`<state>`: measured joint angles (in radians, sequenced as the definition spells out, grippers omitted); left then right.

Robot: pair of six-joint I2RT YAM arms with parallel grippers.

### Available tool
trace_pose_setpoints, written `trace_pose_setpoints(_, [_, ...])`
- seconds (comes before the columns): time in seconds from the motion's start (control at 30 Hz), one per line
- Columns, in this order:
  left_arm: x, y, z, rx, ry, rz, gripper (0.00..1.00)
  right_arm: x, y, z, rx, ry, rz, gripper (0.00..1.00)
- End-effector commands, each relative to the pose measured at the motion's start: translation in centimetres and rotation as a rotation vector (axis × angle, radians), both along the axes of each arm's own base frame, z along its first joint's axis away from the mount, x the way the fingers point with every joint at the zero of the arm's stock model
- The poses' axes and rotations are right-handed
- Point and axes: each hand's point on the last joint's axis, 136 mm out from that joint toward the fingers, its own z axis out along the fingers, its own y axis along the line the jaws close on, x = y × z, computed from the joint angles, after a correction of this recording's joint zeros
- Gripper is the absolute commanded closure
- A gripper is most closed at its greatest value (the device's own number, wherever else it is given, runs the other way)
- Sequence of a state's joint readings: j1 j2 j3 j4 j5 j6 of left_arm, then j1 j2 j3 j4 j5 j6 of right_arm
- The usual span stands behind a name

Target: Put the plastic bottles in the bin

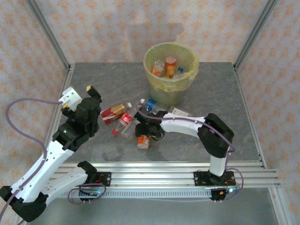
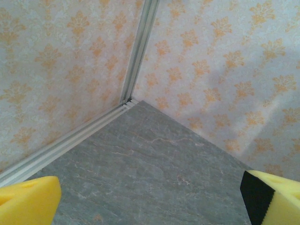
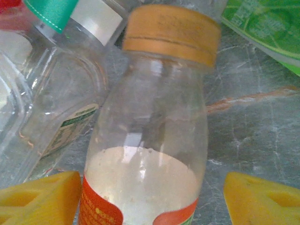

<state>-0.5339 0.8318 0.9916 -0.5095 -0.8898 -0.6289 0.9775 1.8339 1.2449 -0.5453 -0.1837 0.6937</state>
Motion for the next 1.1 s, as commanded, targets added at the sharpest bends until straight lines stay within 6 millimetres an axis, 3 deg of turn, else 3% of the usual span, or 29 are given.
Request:
trace_pose_setpoints(0.0, [0.2,0.3,-0.8,-0.008,0.015,0.020,0.00,-1.0,-1.8,-1.4,-0.082,0.029,0.016,0.21])
trace_pose_setpoints(0.3, [0.6,0.1,-1.1,-0.017,0.022,0.019,0.00,-2.2,-3.4,-3.7,-0.148,0.067,0.038,0.27])
trace_pose_setpoints(0.6, [0.8,-0.1,-1.3,-0.026,0.030,0.018,0.00,-2.3,-4.2,-2.9,-0.164,0.042,0.078,0.49])
trace_pose_setpoints(0.83, [0.8,-0.1,-1.4,-0.029,0.031,0.021,0.00,-2.0,-4.7,1.2,-0.119,-0.052,0.123,0.61])
trace_pose_setpoints(0.93, [0.8,-0.1,-1.4,-0.029,0.032,0.020,0.00,-1.4,-5.0,4.1,-0.111,-0.126,0.155,0.64])
trace_pose_setpoints(1.07, [0.9,-0.2,-1.4,-0.032,0.034,0.015,0.00,-0.3,-5.4,9.4,-0.082,-0.260,0.188,0.66])
